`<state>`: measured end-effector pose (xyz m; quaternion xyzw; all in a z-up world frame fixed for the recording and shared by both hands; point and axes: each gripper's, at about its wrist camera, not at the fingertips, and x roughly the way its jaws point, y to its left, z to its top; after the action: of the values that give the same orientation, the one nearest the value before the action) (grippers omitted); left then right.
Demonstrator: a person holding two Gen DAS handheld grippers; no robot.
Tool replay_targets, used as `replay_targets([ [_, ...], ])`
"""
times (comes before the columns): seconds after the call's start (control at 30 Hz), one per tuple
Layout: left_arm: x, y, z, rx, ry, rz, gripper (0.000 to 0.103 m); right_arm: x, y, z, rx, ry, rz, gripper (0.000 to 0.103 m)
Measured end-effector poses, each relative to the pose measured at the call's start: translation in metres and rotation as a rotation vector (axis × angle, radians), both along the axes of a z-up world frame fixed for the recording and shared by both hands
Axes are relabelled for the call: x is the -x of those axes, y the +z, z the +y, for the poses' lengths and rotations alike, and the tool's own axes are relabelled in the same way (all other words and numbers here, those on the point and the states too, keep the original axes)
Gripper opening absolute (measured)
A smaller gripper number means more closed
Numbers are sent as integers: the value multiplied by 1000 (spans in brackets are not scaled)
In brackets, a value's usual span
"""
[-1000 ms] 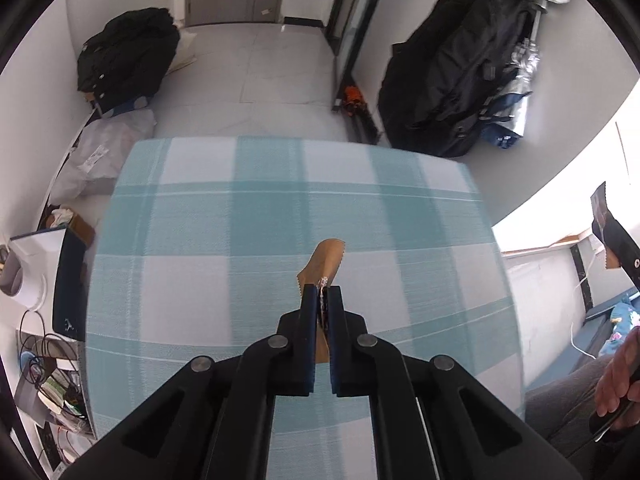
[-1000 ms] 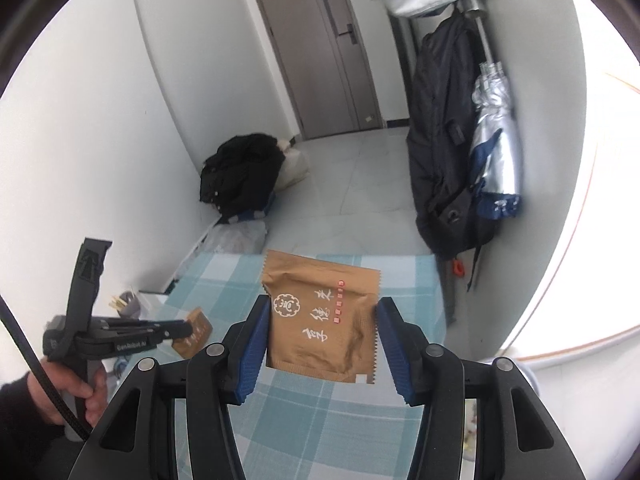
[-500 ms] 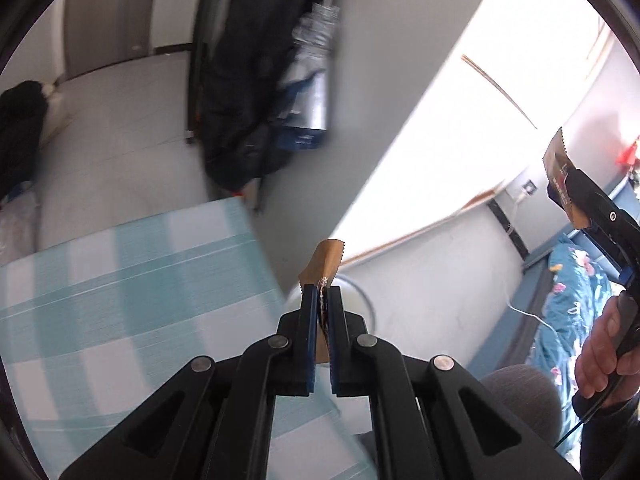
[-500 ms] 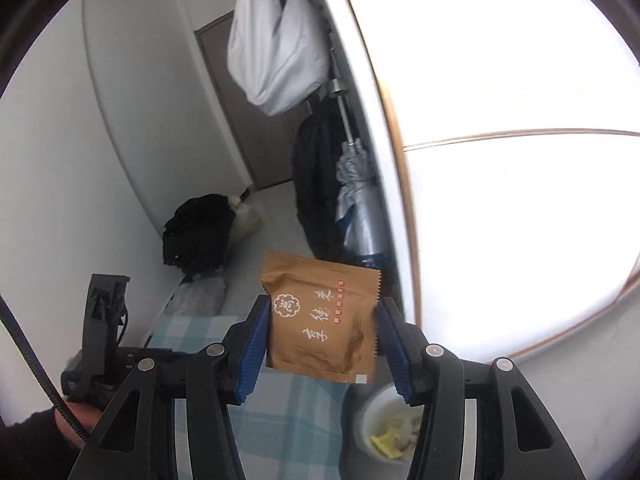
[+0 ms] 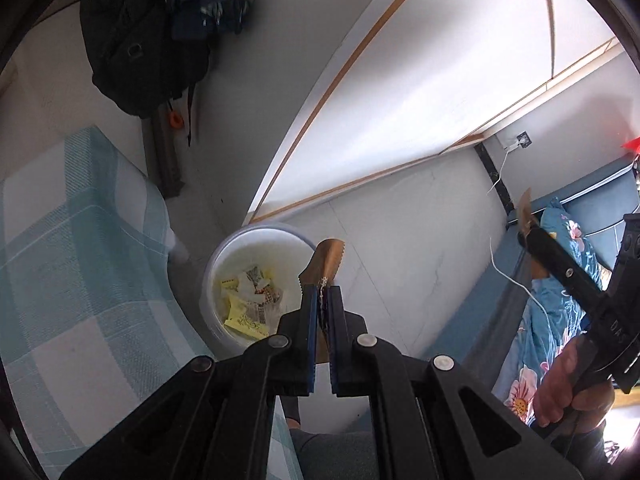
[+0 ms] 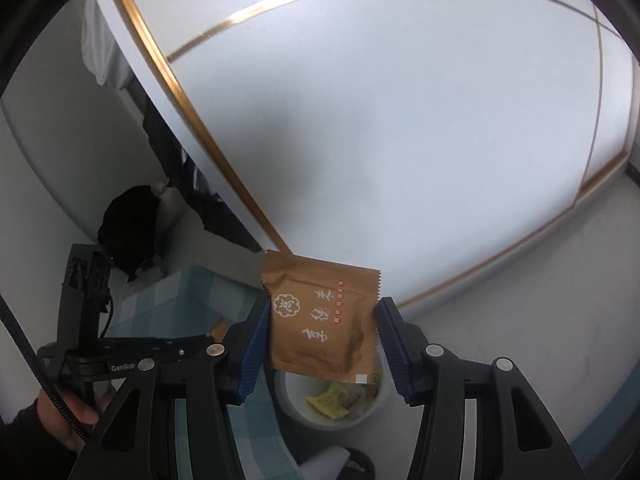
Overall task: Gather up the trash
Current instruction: 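Carry both brown sachets in both grippers over the white bin, then open both grippers to drop the brown sachets into the bin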
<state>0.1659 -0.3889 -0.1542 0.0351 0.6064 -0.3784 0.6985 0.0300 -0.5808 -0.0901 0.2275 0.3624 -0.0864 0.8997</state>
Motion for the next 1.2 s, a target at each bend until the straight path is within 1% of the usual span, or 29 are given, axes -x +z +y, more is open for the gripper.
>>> replay_targets([
  [0.07,-3,-13,-6,-34,-1,21,1,-8,-32,-3,-61,1,50,52],
  [0.13,-8,-28,-15,-95,-12,39,1,-16,-60,-5,-132,8,89,52],
  [0.17,-11,-36,-19,-116,-14,51,1,-23,-79,-5,-178,14,122,52],
  [0.23,-16,-47,-26,-141,-21,80,1,-26,-106,-2,-217,20,163,52],
  [0.3,-18,-57,-32,-173,-25,85,1,-35,-130,1,-246,37,203,52],
  [0.43,-19,-73,-40,-208,-32,127,1,-45,-171,6,-319,45,268,52],
  [0.57,-23,-85,-44,-243,-16,159,1,-58,-199,6,-401,47,301,52],
  [0.7,-29,-91,-45,-264,24,173,4,-65,-213,-2,-445,38,320,55],
  [0.77,-31,-93,-45,-279,39,186,11,-69,-220,-3,-469,34,339,56],
  [0.83,-33,-91,-45,-281,51,200,14,-69,-226,-1,-486,35,351,56],
  [0.9,-33,-89,-46,-305,57,194,14,-69,-227,0,-469,32,362,59],
  [0.93,-32,-88,-46,-303,54,196,15,-67,-227,0,-468,38,359,59],
  [1.0,-31,-87,-48,-304,50,196,24,-68,-225,3,-477,51,347,62],
  [1.03,-29,-85,-48,-305,50,193,31,-66,-224,4,-470,51,348,64],
  [1.07,-30,-85,-48,-295,47,196,35,-64,-223,4,-462,47,346,65],
  [1.2,-28,-78,-51,-268,46,195,38,-58,-220,2,-471,42,332,72],
])
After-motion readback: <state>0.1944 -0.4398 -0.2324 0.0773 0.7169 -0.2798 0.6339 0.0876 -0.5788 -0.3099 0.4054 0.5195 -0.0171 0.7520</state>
